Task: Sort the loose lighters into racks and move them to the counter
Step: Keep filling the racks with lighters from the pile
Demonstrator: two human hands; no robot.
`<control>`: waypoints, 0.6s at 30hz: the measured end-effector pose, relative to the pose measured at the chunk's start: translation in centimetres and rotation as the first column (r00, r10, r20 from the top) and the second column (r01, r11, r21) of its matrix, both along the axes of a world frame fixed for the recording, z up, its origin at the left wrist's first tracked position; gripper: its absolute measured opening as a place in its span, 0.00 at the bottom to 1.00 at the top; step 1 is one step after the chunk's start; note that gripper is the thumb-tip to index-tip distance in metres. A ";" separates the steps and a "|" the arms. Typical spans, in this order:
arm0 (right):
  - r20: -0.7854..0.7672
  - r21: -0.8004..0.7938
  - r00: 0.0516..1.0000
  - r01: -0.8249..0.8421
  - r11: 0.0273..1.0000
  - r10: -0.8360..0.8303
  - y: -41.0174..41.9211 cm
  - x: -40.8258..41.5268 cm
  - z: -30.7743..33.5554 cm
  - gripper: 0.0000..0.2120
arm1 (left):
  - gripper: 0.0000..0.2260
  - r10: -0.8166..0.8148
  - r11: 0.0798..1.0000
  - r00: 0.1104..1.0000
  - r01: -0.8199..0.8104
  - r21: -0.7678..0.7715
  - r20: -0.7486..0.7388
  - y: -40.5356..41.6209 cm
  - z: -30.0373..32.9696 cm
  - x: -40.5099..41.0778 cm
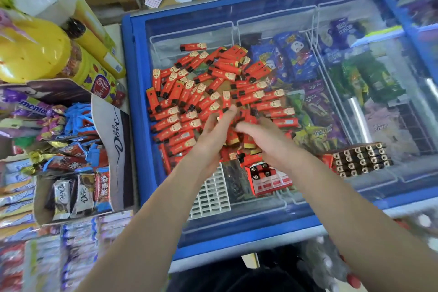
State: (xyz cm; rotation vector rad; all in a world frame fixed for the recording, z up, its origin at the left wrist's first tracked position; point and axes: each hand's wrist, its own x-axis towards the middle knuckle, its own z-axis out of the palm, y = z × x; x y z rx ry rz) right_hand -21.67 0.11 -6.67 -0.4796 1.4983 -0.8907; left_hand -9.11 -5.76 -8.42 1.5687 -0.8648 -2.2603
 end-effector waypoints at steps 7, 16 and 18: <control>-0.345 -0.056 0.928 -0.166 0.985 0.137 4.3 1.3 2.3 0.13 | 0.38 0.115 0.993 0.993 -0.114 0.026 -0.041 4.0 0.9 0.1; -0.204 -0.114 0.972 0.095 0.989 -0.117 9.4 0.3 2.2 0.08 | 0.15 0.060 0.998 0.997 -0.061 -0.027 -0.049 8.6 2.4 0.7; -0.176 -0.108 0.971 0.146 0.983 -0.164 10.6 -0.2 1.9 0.11 | 0.11 0.057 0.998 0.998 -0.058 -0.033 -0.039 9.3 2.3 1.1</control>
